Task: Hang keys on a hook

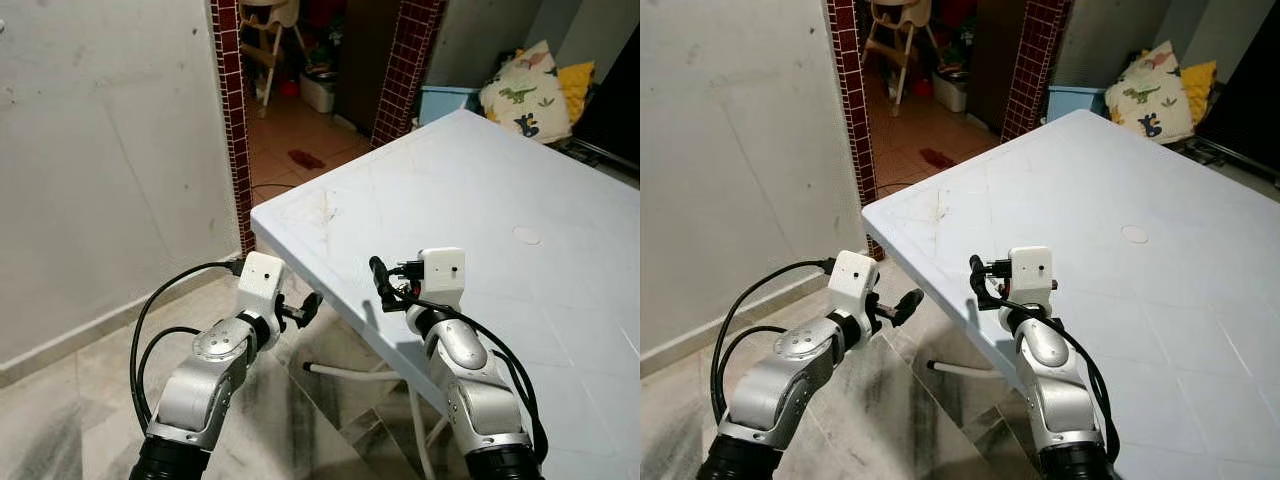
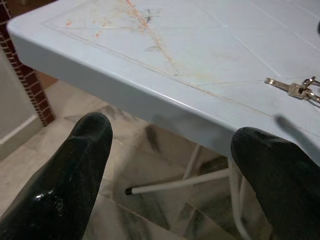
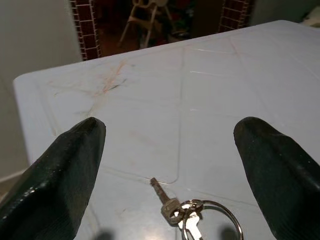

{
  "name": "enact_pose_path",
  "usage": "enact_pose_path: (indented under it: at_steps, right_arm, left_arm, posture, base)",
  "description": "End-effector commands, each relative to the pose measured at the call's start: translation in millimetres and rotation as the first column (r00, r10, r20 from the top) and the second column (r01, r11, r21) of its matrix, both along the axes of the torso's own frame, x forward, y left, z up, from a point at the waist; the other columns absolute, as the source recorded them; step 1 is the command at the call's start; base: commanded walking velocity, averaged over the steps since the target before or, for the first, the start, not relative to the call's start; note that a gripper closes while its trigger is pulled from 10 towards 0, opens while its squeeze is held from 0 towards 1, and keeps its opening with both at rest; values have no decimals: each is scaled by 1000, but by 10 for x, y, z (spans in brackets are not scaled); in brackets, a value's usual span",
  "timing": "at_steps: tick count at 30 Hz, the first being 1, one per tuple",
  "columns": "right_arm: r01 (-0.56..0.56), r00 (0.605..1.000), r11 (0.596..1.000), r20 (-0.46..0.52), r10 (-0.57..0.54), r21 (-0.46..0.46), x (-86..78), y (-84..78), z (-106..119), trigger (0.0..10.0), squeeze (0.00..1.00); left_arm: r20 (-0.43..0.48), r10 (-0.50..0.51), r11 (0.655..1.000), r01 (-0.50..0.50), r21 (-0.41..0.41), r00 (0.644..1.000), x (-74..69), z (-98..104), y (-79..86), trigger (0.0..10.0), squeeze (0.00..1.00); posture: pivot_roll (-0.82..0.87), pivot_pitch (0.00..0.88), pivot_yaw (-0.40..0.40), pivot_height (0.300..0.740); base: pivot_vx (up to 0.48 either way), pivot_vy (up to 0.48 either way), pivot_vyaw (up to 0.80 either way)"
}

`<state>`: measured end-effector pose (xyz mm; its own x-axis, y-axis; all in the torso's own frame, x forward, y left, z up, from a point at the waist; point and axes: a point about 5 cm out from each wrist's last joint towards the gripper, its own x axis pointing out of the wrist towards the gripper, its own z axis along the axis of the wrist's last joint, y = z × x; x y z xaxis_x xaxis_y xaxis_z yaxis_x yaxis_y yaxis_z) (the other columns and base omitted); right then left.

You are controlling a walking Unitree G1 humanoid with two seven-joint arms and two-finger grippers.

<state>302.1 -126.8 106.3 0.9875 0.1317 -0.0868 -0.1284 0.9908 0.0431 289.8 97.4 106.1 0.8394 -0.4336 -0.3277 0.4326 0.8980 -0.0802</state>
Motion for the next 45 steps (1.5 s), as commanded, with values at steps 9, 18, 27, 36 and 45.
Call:
enact_pose_path:
  at_steps: [9,18,27,36,45]
  right_arm:
    - [63,998,997,5,-63,52,25,43,-41,10000,0]
    - [72,997,997,-5,-72,32,-33,-8,-86,10000,0]
    - [61,998,998,-7,-61,0,-21,-65,-75,10000,0]
    - [49,999,999,-6,-49,-17,-13,-79,-60,10000,0]
    - [43,999,999,-7,-43,-21,-19,-59,-62,10000,0]
  left_arm:
    - [10,-92,995,91,38,996,60,106,1,10000,0]
    - [-2,-107,994,107,9,994,38,79,-74,10000,0]
    - [-15,-89,996,89,-20,996,-16,38,-114,10000,0]
    - [-15,-75,997,75,-17,997,-16,27,-101,10000,0]
    - [-14,-46,997,45,-65,999,-17,50,-98,10000,0]
  posture:
    - [160,0,54,740]
    - [141,0,38,740]
    - [135,0,4,740]
    - [131,0,-7,740]
    - [132,0,-10,740]
  base:
    - [0,0,0]
    - [0,-85,0]
    - [0,-273,0]
    - [0,-303,0]
    - [0,-298,0]
